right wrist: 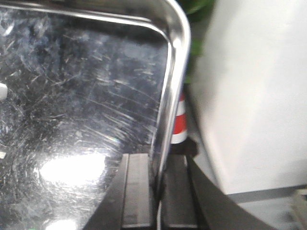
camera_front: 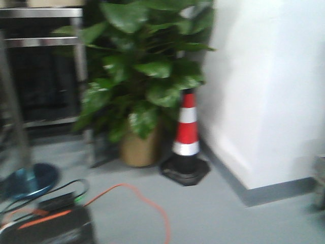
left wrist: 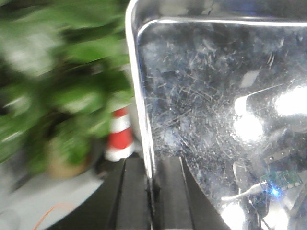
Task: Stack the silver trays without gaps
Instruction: 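Drive the base across the room to the other shelf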
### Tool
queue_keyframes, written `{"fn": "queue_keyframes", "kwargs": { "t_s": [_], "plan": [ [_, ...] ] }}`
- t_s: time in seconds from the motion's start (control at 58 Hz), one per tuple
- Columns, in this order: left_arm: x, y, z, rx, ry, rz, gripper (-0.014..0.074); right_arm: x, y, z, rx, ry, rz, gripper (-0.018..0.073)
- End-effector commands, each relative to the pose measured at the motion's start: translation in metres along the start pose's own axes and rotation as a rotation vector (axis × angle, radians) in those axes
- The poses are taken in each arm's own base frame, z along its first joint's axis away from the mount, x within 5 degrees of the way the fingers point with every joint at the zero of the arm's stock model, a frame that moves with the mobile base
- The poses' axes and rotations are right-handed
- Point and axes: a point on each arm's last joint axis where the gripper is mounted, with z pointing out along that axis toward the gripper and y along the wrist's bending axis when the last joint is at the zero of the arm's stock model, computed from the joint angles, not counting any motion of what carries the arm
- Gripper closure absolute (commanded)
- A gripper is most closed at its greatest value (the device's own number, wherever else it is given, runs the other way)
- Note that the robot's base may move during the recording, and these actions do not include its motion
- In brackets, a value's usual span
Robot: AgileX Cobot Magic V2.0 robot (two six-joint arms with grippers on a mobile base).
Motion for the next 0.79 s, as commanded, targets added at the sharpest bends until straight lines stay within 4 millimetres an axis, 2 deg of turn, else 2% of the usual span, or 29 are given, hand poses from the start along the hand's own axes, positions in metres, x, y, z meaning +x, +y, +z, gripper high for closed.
{"fn": "queue_keyframes", "kwargs": {
  "t_s": [0.0, 0.776],
  "plan": [
    [-0.0099, 0.0013, -0.0075, 0.003, -0.059, 0.023, 0.0616, -0.0088, -0.0028, -0.0072, 0.021, -0.059, -0.042, 0.0638],
    [-0.0099, 0.0013, -0.0075, 0.003, -0.059, 0.023, 0.0616, -0.0092, -0.0028, -0.0072, 0.021, -0.063, -0.042, 0.0638]
  ]
}}
